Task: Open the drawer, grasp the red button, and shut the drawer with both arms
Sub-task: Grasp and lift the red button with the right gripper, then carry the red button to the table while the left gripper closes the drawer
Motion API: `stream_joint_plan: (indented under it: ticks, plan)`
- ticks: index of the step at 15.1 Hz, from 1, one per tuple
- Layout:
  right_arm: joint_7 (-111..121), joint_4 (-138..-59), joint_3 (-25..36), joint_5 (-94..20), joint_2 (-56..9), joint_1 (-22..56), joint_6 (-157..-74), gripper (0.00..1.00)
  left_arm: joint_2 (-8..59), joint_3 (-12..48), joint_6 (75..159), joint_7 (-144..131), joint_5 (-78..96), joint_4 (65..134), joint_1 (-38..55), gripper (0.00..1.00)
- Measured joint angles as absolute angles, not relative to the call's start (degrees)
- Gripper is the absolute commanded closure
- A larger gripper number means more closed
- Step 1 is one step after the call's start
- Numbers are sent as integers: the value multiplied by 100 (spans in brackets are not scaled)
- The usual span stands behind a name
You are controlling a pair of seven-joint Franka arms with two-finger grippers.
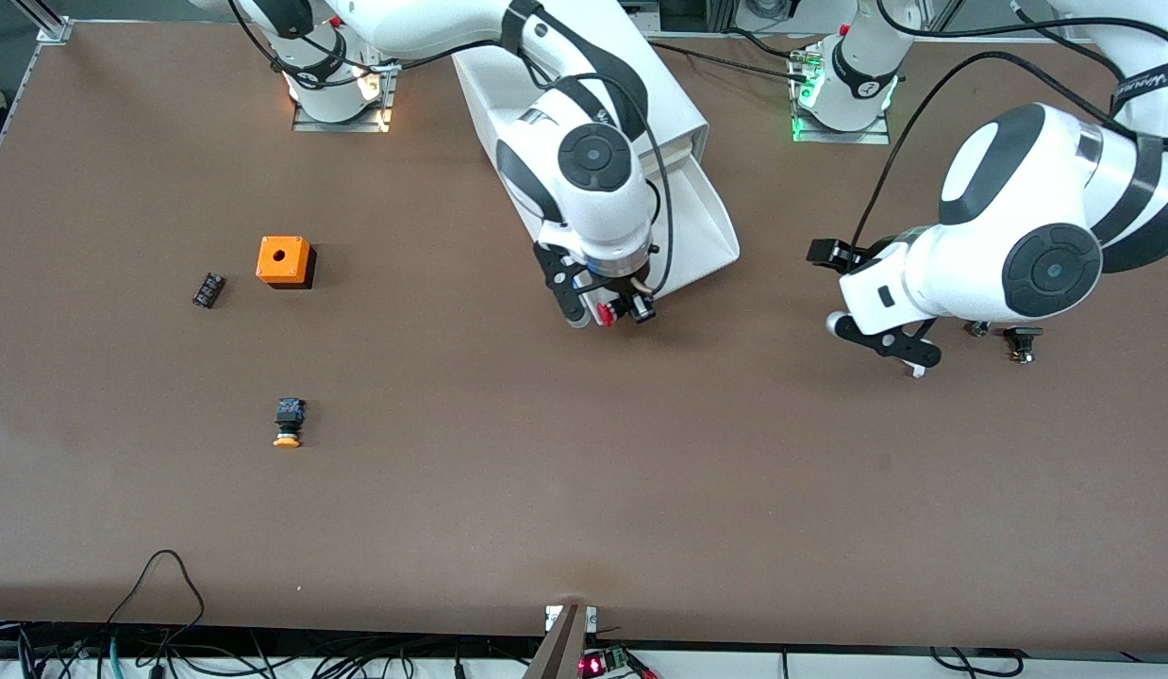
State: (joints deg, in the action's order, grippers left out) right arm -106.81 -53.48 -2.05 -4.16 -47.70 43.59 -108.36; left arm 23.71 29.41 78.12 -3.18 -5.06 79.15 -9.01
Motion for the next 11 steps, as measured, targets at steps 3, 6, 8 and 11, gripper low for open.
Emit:
stream_joint_plan:
  ticks: [3,6,8,11]
  plan:
    - [-9402,-5296,-206,-684,-4527,3975,-10346,100,2383,2941,7839,-301,-797,7757,-806,0]
    - [-7753,-5294,-207,-783,-4325,3509,-9784,100,2400,2930,8147,-920,-826,7733,-724,0]
    - [-6552,-5294,-206,-793,-4252,3184,-9412,100,2459,2930,8490,-1722,-826,7776,-691,0]
    - [-4691,-5294,-196,-796,-4211,2643,-8925,100,2575,2936,9109,-2971,-826,8072,-492,0]
